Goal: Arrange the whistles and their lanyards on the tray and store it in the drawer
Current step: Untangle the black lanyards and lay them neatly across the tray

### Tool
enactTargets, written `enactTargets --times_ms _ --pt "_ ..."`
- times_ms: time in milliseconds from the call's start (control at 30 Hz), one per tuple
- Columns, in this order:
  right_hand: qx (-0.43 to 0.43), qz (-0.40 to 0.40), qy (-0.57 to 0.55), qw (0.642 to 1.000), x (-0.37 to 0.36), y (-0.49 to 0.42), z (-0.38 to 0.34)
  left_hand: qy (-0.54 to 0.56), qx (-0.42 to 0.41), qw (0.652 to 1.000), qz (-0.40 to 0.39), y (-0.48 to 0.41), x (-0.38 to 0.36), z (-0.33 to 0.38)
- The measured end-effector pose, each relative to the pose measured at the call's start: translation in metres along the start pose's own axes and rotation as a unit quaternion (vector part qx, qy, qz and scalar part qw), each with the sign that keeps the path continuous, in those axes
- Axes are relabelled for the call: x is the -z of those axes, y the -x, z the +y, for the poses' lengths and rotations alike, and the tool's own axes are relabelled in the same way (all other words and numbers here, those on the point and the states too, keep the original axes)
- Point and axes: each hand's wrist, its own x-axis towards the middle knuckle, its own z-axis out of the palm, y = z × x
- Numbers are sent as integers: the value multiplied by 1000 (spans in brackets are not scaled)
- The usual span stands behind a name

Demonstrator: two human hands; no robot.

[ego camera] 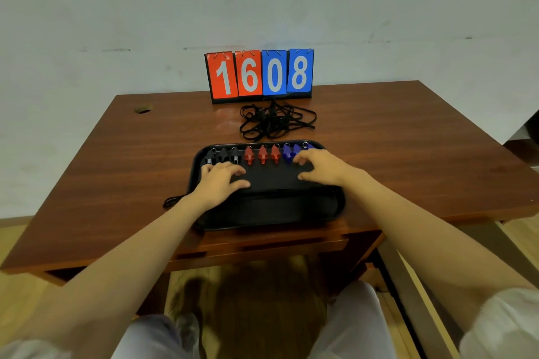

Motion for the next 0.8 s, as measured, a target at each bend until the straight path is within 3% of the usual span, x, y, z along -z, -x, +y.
enactTargets --times_ms 133,267,400,600,700,800 --pt "16 43 -4 999 16 -37 -16 20 -2 996 81 -43 10 20" --pt "26 90 -30 995 32 -82 -26 25 43 994 101 -89 27 28" --pt "24 110 -34 993 43 -135 -30 34 82 994 56 -136 34 10" --pt "36 -37 0 999 27 -183 -29 59 94 993 -36 -185 26 -11" --pt "-9 -37 41 998 9 -202 -18 22 91 992 -80 -199 16 -19" --pt "-38 -9 76 996 -4 -214 -8 -2 106 992 -66 -205 9 -28"
